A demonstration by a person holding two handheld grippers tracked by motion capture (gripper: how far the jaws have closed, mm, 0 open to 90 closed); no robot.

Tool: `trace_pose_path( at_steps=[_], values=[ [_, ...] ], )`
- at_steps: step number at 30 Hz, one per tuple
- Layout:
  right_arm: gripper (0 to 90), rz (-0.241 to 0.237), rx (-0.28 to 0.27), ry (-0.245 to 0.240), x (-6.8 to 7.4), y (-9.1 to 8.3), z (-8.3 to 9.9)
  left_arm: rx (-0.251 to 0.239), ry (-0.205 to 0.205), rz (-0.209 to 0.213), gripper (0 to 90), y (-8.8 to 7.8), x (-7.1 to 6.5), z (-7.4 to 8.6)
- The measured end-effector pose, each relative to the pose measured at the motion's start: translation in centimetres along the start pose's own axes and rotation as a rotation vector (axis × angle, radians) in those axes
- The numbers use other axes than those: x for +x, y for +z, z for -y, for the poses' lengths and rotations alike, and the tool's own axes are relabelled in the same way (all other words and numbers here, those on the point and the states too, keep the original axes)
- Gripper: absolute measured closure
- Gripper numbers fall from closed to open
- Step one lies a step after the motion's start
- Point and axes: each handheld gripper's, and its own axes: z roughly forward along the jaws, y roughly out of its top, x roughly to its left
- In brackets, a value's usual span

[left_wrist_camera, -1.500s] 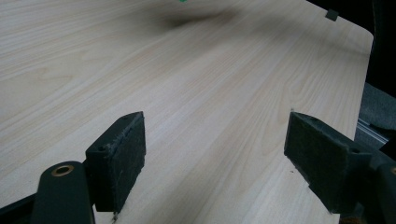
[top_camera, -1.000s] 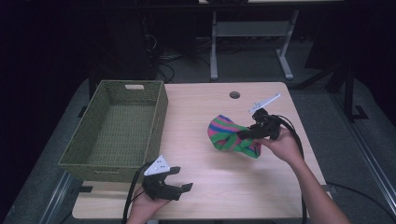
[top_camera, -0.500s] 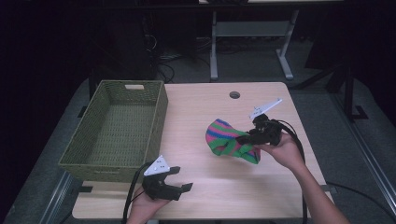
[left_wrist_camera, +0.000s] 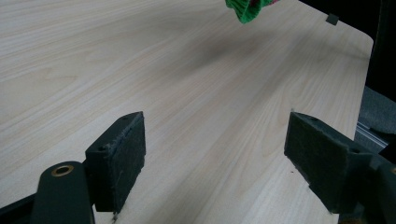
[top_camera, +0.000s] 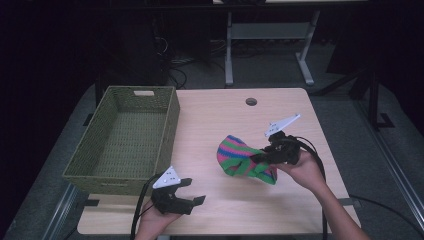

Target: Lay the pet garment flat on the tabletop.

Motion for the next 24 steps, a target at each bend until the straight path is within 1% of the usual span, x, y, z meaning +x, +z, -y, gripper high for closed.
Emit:
trace_pose_path(
  at_steps=[3,6,8,12,14,16,18,21,24],
  values=[
    [77.5,-0.015,-0.009,-0.003,0.3,0.1,0.3,-0.01,-0.005,0.0,20.4,0.0,0.1,0.0],
    [77.5,-0.018,0.001,-0.012,0.7,0.4,0.6,-0.017,-0.007,0.002,20.4,-0.1,0.0,0.0],
    [77.5,-0.023,0.003,-0.011,0.8,0.8,0.9,-0.016,0.005,0.001,20.4,-0.2,0.1,0.0],
    [77.5,-0.028,0.017,-0.017,1.0,1.6,1.4,-0.016,-0.011,0.005,20.4,-0.2,0.0,0.0],
    [77.5,-0.042,0.014,-0.01,1.3,2.0,1.7,-0.016,-0.012,0.006,20.3,-0.1,0.0,0.0],
    [77.5,-0.05,0.026,-0.012,1.5,2.3,1.8,-0.014,-0.01,0.006,20.3,-0.1,0.0,0.0],
    [77.5,-0.047,0.032,-0.019,1.6,2.6,1.8,-0.013,-0.01,0.009,20.3,-0.1,0.0,0.0],
    [77.3,-0.064,0.044,-0.013,1.8,3.0,1.9,-0.011,-0.009,0.011,20.2,-0.2,0.0,0.1],
    [77.3,-0.066,0.055,-0.01,1.9,3.3,2.1,-0.014,-0.011,0.014,20.1,-0.2,0.0,0.1]
  ],
)
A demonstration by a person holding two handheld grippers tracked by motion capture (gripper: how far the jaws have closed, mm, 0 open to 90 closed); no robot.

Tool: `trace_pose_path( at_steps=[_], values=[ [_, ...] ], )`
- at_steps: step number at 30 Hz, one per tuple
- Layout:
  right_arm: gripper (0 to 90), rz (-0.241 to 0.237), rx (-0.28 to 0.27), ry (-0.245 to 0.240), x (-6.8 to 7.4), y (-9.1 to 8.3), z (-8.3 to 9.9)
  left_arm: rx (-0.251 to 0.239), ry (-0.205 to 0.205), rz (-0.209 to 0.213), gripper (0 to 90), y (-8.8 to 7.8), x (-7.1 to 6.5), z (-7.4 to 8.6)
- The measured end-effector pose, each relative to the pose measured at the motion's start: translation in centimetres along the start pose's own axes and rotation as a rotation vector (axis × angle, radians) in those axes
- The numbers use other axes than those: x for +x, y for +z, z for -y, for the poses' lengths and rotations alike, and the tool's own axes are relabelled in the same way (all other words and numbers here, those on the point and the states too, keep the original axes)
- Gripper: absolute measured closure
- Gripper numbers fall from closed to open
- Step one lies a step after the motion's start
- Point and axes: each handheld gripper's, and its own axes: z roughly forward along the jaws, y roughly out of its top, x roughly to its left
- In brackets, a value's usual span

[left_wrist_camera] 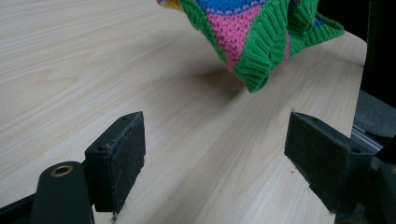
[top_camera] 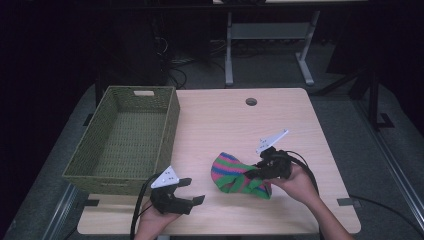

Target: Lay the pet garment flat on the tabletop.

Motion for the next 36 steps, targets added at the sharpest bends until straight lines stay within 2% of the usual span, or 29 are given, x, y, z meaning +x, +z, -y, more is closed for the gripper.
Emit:
trace_pose_path(
  at_steps=[10,12,19,24,31,36],
  values=[
    [77.0,0.002,0.021,0.006,0.0,1.2,0.7,0.0,0.002,-0.002,20.1,0.0,0.0,0.0],
    [76.9,-0.014,0.021,0.011,0.0,1.4,0.7,-0.001,0.0,0.0,20.1,0.1,-0.1,0.0],
    [76.1,-0.004,0.035,0.013,0.2,2.2,0.7,0.002,0.004,0.0,20.1,0.0,-0.1,0.0],
    [73.7,0.024,0.058,0.011,0.4,2.7,0.8,0.008,0.007,-0.001,20.1,0.1,-0.1,0.0],
    [69.2,0.027,0.069,0.004,0.5,3.6,0.9,0.004,0.003,-0.002,20.1,0.1,-0.1,0.0],
    [66.0,0.031,0.059,0.018,0.4,3.9,1.2,0.01,0.006,0.001,20.1,0.3,-0.1,0.0]
  ],
)
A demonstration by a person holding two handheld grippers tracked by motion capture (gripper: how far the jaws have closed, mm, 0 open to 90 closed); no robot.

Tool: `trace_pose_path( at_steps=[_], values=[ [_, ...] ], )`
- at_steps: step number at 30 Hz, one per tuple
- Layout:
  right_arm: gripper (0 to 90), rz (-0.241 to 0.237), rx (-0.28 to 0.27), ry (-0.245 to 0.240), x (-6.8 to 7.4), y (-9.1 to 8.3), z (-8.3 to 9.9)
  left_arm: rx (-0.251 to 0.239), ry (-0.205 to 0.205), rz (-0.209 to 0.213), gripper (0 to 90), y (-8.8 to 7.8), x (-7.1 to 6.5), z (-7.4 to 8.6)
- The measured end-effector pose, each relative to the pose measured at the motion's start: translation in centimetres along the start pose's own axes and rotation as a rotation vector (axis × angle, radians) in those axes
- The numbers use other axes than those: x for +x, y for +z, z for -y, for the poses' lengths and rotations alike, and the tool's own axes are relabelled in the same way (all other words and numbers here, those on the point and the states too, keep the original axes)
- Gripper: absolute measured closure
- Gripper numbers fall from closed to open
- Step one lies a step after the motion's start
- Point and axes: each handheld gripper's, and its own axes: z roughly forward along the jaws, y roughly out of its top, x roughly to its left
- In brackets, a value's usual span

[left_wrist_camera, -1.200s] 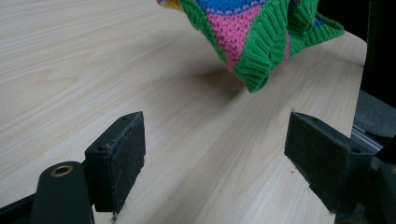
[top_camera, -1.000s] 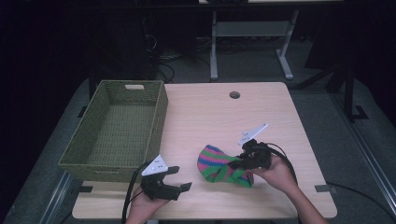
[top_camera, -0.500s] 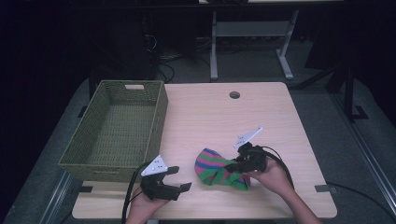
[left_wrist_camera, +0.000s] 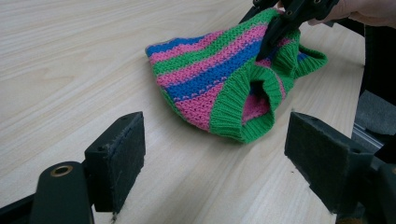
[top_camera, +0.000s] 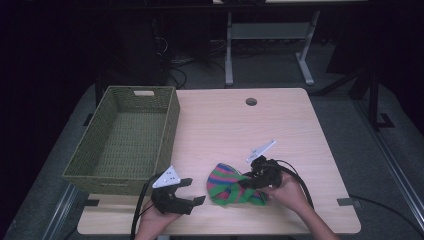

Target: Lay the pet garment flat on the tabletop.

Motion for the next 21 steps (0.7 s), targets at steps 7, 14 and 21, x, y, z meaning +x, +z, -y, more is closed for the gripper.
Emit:
trace_pose_path(
  at_steps=[7,14,21],
  values=[
    [58.6,0.01,-0.002,0.005,0.1,0.0,0.1,-0.005,-0.001,-0.003,20.1,-0.1,0.0,0.0],
    [48.7,0.018,-0.016,0.006,0.0,-0.3,0.2,0.0,0.003,-0.003,20.1,-0.1,0.0,0.0],
    [43.4,-0.008,-0.05,0.019,-0.1,-1.3,0.3,0.0,0.0,-0.001,20.1,-0.1,0.1,0.0]
  ],
)
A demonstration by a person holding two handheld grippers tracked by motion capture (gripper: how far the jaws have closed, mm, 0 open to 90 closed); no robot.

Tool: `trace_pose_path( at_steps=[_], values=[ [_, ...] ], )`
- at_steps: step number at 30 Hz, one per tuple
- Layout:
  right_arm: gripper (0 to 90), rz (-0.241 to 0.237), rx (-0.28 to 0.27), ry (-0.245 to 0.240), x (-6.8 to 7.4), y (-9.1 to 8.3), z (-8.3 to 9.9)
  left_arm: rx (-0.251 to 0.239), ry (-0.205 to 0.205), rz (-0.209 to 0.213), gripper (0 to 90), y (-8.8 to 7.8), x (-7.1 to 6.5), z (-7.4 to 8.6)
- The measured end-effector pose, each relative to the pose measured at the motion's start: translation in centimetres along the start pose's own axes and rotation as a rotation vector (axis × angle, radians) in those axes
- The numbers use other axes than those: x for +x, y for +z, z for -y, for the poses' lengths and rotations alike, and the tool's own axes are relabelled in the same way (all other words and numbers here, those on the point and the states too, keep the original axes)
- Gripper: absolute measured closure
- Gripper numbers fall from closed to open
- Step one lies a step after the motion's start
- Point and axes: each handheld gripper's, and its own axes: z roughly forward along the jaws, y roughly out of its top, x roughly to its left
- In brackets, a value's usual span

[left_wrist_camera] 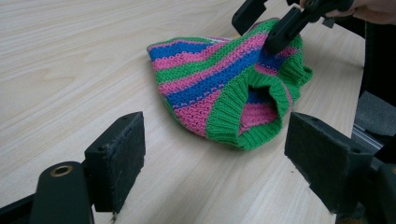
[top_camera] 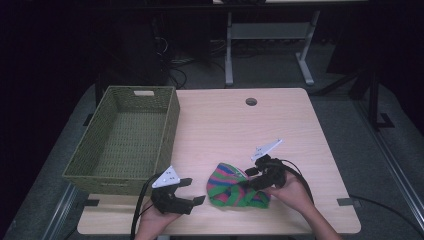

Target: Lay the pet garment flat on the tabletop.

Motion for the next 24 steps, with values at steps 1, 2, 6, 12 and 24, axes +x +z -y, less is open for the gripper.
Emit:
trace_pose_path(
  at_steps=[1,2,6,12,24],
  values=[
    [42.6,0.003,0.0,-0.007,0.0,-0.2,0.0,-0.001,0.001,0.0,20.1,0.0,0.0,0.0],
    [42.2,0.0,-0.006,-0.009,0.1,-0.4,-0.1,-0.004,0.002,0.0,20.1,0.0,-0.1,0.0],
    [41.3,-0.002,-0.043,-0.039,0.7,-1.8,-0.5,-0.005,-0.002,-0.001,20.1,-0.1,0.0,0.0],
    [43.4,-0.011,-0.067,-0.086,1.7,-3.1,-0.7,-0.004,0.003,-0.002,20.1,0.0,0.0,0.0],
    [47.7,-0.078,-0.069,-0.153,3.8,-3.4,0.1,-0.007,-0.002,0.001,20.1,-0.1,-0.1,0.0]
  ],
)
